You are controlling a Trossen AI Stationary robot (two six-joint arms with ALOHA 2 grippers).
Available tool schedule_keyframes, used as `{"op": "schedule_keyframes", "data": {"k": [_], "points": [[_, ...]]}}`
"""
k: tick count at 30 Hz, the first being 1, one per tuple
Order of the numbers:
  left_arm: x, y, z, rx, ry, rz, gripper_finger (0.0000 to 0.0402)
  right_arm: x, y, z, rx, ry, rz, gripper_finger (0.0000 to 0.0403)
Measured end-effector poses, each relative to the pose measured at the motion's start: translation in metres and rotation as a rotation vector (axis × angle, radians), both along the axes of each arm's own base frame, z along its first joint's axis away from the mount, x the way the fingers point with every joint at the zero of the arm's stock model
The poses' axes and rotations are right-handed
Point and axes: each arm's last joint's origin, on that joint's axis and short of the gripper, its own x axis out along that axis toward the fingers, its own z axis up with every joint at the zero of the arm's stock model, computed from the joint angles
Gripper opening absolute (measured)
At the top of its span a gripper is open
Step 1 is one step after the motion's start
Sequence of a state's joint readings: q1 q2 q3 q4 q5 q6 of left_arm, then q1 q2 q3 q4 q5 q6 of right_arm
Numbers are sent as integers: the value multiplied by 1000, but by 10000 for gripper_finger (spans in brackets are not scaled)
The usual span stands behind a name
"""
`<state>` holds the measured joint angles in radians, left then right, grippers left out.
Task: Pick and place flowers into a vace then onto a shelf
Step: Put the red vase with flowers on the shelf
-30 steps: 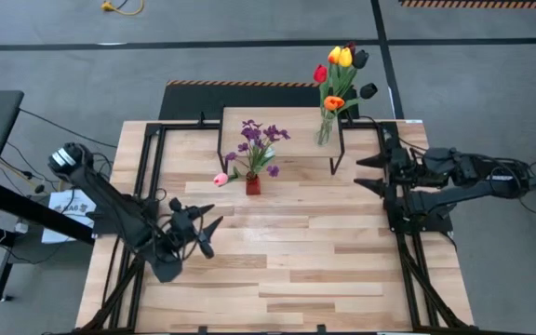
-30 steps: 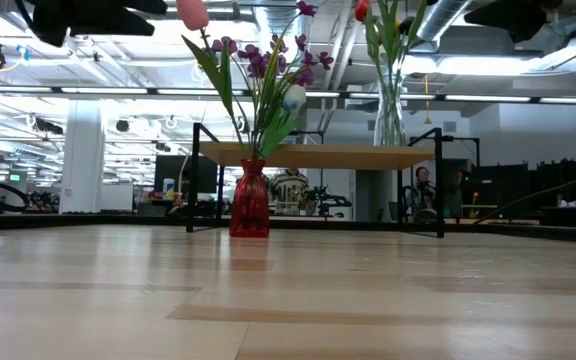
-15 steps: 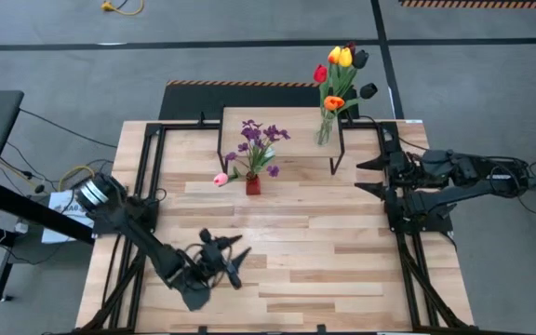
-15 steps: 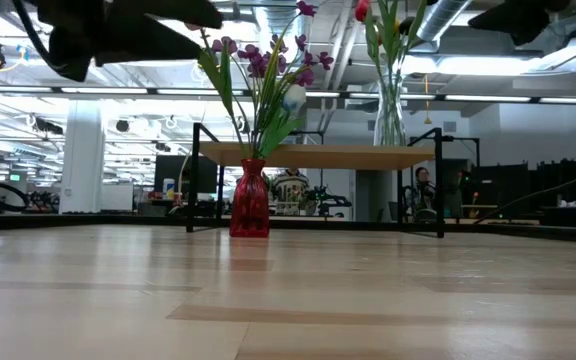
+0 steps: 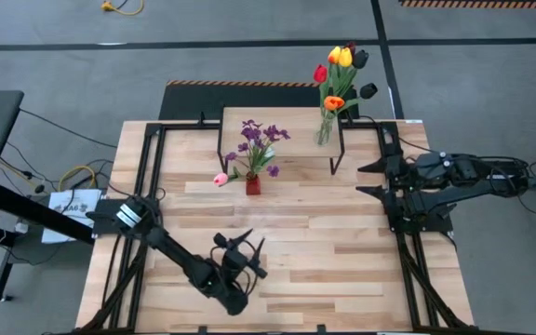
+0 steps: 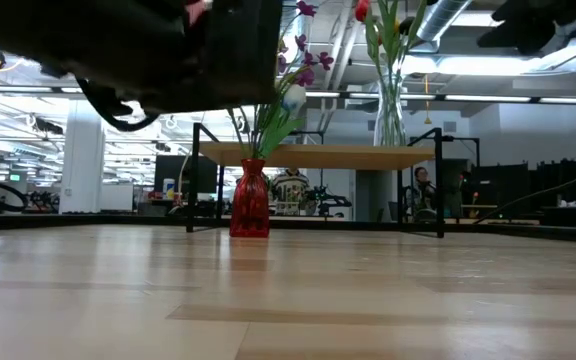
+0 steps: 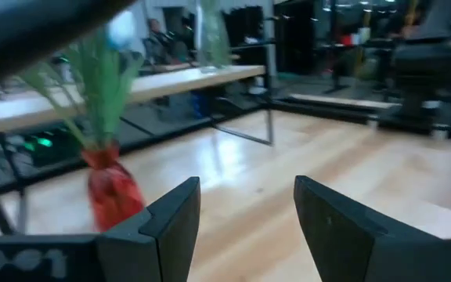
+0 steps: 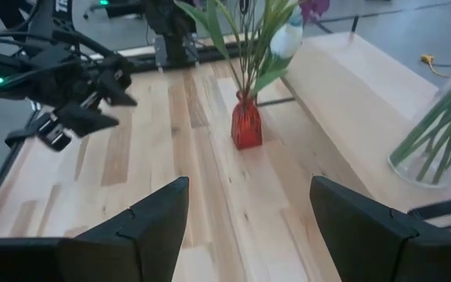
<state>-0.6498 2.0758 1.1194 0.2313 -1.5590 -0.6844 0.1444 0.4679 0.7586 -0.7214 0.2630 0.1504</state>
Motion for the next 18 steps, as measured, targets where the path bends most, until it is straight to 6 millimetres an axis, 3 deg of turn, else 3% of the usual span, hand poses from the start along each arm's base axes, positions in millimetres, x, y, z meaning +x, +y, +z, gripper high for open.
{"op": "schedule_keyframes", "data": {"k": [12, 18], "points": [[33, 71, -9, -58, 63, 123, 196, -3, 0, -5, 15, 57, -11, 260], [16, 67, -18, -86, 44, 123, 196, -3, 0, -6, 14, 61, -11, 260]]}}
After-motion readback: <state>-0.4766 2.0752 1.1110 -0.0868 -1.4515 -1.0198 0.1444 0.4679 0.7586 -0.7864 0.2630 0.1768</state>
